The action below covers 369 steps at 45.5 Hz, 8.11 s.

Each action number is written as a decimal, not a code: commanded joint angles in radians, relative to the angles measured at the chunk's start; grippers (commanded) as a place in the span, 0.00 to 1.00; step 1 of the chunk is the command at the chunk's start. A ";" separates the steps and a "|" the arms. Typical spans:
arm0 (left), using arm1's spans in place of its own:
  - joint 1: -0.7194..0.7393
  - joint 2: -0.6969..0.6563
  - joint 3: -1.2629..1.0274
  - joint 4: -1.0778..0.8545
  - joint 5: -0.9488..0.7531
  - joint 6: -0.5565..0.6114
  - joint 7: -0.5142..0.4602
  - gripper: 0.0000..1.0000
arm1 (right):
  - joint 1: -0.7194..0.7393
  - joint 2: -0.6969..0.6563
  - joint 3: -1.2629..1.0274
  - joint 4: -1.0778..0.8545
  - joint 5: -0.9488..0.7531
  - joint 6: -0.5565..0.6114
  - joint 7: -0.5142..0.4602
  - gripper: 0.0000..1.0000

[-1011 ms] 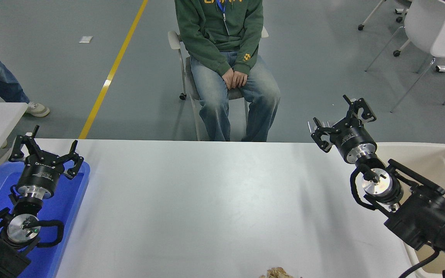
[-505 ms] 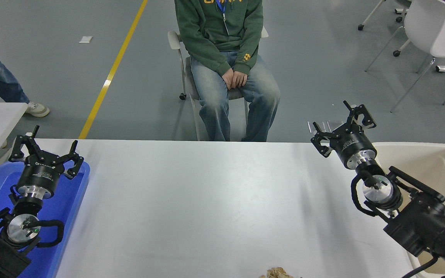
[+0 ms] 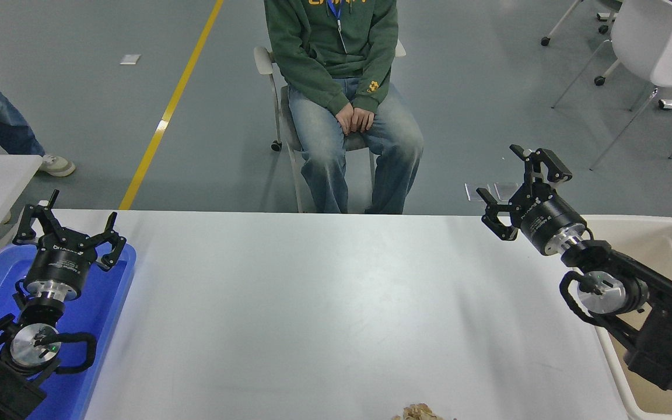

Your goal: Clean the table surface

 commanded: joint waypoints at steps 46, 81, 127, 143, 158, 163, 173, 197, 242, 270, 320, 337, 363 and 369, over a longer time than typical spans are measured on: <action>-0.001 0.000 0.000 0.000 0.000 0.000 0.000 1.00 | 0.056 -0.535 -0.349 0.615 -0.827 0.010 -0.011 0.98; -0.001 0.000 0.000 0.000 0.000 0.000 0.002 1.00 | 0.212 -0.480 -0.702 0.679 -1.068 0.008 -0.031 0.98; -0.001 0.000 0.000 0.000 0.000 0.000 0.002 1.00 | 0.148 -0.262 -0.819 0.604 -1.032 -0.005 -0.224 0.99; 0.000 0.000 0.000 0.000 0.000 0.000 0.002 1.00 | 0.102 -0.161 -0.809 0.541 -1.023 -0.033 -0.224 0.98; 0.000 0.000 -0.002 0.000 0.000 0.000 0.002 1.00 | 0.096 -0.090 -0.806 0.469 -1.023 -0.033 -0.224 0.99; 0.000 0.000 0.000 0.000 0.000 0.000 0.002 1.00 | 0.094 -0.081 -0.805 0.454 -1.023 -0.033 -0.226 0.98; 0.000 0.000 -0.002 0.000 0.000 0.000 0.002 1.00 | 0.093 -0.056 -0.803 0.427 -1.023 -0.033 -0.226 0.98; 0.000 0.000 -0.002 0.000 0.000 0.000 0.002 1.00 | 0.113 -0.073 -0.797 0.432 -1.023 0.004 -0.227 0.00; 0.000 0.000 -0.002 0.000 0.000 0.000 0.002 1.00 | 0.352 -0.355 -0.581 0.556 -0.691 0.174 -0.227 0.00; 0.000 0.000 -0.002 0.000 0.000 0.000 0.002 1.00 | 0.627 -0.524 -0.541 0.538 -0.502 0.338 -0.227 0.00; 0.000 0.000 -0.002 0.000 0.000 0.000 0.000 1.00 | 0.619 -0.518 -0.559 0.305 -0.491 0.308 -0.229 0.00; 0.000 0.000 -0.002 0.000 0.000 0.000 0.002 1.00 | 0.550 -0.405 -0.572 0.024 -0.509 0.269 -0.229 0.00; 0.000 0.000 -0.002 0.000 0.000 0.000 0.002 1.00 | 0.459 -0.216 -0.742 -0.421 -0.508 0.209 -0.226 0.00; 0.000 0.000 -0.002 0.000 0.000 0.000 0.002 1.00 | 0.435 -0.196 -0.751 -0.494 -0.508 0.185 -0.226 0.00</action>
